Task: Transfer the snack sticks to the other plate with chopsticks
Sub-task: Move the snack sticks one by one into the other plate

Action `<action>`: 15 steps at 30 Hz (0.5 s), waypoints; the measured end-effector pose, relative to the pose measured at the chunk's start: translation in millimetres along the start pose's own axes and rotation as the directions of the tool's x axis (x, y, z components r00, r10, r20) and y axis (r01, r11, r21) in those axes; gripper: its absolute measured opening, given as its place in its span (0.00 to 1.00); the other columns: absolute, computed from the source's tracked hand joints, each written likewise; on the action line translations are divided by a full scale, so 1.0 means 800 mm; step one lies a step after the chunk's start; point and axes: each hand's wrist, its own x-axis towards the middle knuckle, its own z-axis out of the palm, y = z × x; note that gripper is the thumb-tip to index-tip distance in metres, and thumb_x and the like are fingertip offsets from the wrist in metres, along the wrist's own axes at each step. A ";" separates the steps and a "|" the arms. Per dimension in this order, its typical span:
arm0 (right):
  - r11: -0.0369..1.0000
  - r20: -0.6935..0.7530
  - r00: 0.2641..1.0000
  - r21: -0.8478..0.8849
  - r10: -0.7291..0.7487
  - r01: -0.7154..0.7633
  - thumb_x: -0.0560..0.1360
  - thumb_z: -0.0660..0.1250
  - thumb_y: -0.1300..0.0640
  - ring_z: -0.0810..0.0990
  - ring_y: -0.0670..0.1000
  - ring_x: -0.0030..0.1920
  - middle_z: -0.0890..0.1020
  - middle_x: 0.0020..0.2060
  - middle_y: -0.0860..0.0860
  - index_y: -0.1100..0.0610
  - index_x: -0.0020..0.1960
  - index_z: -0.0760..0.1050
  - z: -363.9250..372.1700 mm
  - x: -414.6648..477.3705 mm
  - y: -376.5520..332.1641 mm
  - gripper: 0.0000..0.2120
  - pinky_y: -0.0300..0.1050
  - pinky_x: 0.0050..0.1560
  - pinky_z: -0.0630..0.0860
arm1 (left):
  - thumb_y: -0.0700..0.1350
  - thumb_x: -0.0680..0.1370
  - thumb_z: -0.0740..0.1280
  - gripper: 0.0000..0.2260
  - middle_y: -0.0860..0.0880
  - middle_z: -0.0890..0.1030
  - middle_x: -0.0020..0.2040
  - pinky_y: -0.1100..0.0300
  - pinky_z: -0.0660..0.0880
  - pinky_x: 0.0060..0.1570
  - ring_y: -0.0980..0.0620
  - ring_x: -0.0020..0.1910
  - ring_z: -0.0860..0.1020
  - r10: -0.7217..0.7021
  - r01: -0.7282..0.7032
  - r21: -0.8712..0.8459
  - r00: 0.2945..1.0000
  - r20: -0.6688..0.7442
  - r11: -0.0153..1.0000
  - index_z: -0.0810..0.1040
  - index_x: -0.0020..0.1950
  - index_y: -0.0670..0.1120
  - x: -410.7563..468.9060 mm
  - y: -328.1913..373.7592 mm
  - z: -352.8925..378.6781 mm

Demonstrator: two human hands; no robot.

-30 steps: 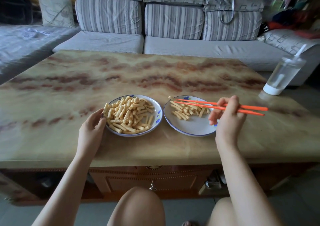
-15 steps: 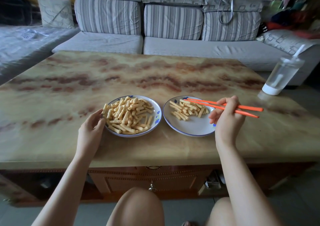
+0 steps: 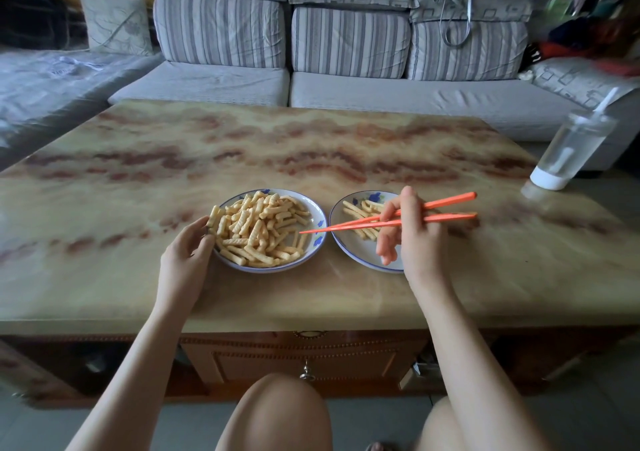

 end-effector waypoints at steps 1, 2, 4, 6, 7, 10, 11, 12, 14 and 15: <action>1.000 0.015 1.000 0.001 -0.003 0.003 0.83 0.53 0.52 0.67 0.52 0.15 0.72 0.16 0.55 0.58 0.32 0.70 0.001 -0.001 -0.001 0.23 0.33 0.20 0.62 | 0.39 0.78 0.62 0.16 0.51 0.79 0.60 0.74 0.65 0.48 0.60 0.56 0.73 0.000 0.000 -0.001 1.000 0.000 1.000 0.76 0.66 0.48 0.000 0.000 0.000; 1.000 0.031 1.000 0.001 -0.003 0.003 0.83 0.53 0.52 0.68 0.53 0.15 0.72 0.16 0.55 0.59 0.32 0.70 0.002 -0.003 -0.001 0.23 0.33 0.20 0.62 | 0.40 0.78 0.62 0.16 0.51 0.79 0.59 0.76 0.65 0.47 0.60 0.56 0.73 0.000 0.000 -0.001 1.000 0.000 1.000 0.76 0.66 0.48 0.000 -0.001 0.000; 1.000 0.061 0.998 -0.019 0.023 -0.022 0.83 0.53 0.53 0.68 0.53 0.15 0.73 0.17 0.56 0.60 0.32 0.70 0.004 -0.005 -0.002 0.23 0.34 0.19 0.63 | 0.40 0.78 0.62 0.16 0.52 0.79 0.59 0.80 0.64 0.45 0.60 0.56 0.73 0.003 -0.003 0.000 1.000 0.001 1.000 0.76 0.66 0.48 0.001 -0.002 0.000; 0.998 0.087 0.995 -0.045 0.057 -0.054 0.83 0.53 0.52 0.69 0.53 0.16 0.73 0.18 0.56 0.61 0.33 0.70 0.008 -0.007 -0.002 0.23 0.36 0.19 0.64 | 0.39 0.78 0.62 0.16 0.52 0.79 0.58 0.82 0.65 0.44 0.59 0.56 0.74 0.009 -0.009 0.001 1.000 0.001 1.000 0.76 0.66 0.48 0.001 -0.002 0.000; 0.996 0.096 0.993 -0.054 0.070 -0.065 0.83 0.52 0.52 0.70 0.53 0.16 0.73 0.18 0.56 0.61 0.34 0.70 0.010 -0.008 -0.001 0.22 0.35 0.19 0.64 | 0.39 0.78 0.62 0.16 0.52 0.79 0.57 0.82 0.64 0.43 0.59 0.55 0.74 0.010 -0.010 0.002 1.000 0.001 1.000 0.76 0.66 0.48 0.001 -0.002 0.000; 0.994 0.092 0.991 -0.067 0.093 -0.087 0.83 0.52 0.51 0.70 0.52 0.16 0.73 0.18 0.56 0.60 0.34 0.70 0.018 -0.009 0.001 0.23 0.35 0.19 0.64 | 0.40 0.78 0.62 0.16 0.52 0.79 0.58 0.78 0.65 0.45 0.59 0.55 0.74 0.007 -0.007 0.002 1.000 -0.001 1.000 0.76 0.66 0.48 0.001 -0.002 0.000; 0.994 0.081 0.992 -0.072 0.093 -0.087 0.83 0.52 0.51 0.69 0.52 0.16 0.73 0.19 0.56 0.59 0.34 0.70 0.020 -0.009 0.003 0.23 0.36 0.20 0.64 | 0.40 0.78 0.62 0.16 0.52 0.79 0.58 0.75 0.65 0.47 0.59 0.55 0.74 0.005 -0.005 0.002 1.000 -0.002 1.000 0.76 0.66 0.48 0.001 -0.002 0.000; 0.994 0.068 0.994 -0.076 0.090 -0.085 0.83 0.52 0.51 0.69 0.52 0.16 0.73 0.19 0.56 0.59 0.34 0.70 0.021 -0.008 0.004 0.23 0.37 0.20 0.63 | 0.40 0.78 0.62 0.16 0.51 0.79 0.58 0.73 0.65 0.48 0.59 0.55 0.74 0.004 -0.004 0.003 1.000 -0.002 1.000 0.76 0.65 0.48 0.001 -0.002 0.000; 0.994 0.041 0.996 -0.083 0.078 -0.074 0.83 0.51 0.51 0.68 0.52 0.16 0.73 0.18 0.56 0.59 0.34 0.70 0.024 -0.008 0.007 0.23 0.39 0.21 0.63 | 0.40 0.78 0.63 0.16 0.52 0.79 0.58 0.75 0.65 0.47 0.59 0.55 0.74 0.008 -0.008 0.002 1.000 -0.002 1.000 0.76 0.65 0.48 0.002 -0.003 0.000; 0.994 0.028 0.997 -0.084 0.072 -0.069 0.83 0.51 0.51 0.68 0.52 0.16 0.73 0.18 0.55 0.59 0.35 0.70 0.025 -0.008 0.008 0.23 0.40 0.21 0.63 | 0.40 0.78 0.62 0.16 0.53 0.79 0.57 0.78 0.65 0.46 0.60 0.55 0.74 0.010 -0.010 0.002 1.000 -0.001 1.000 0.76 0.65 0.48 0.002 -0.003 0.000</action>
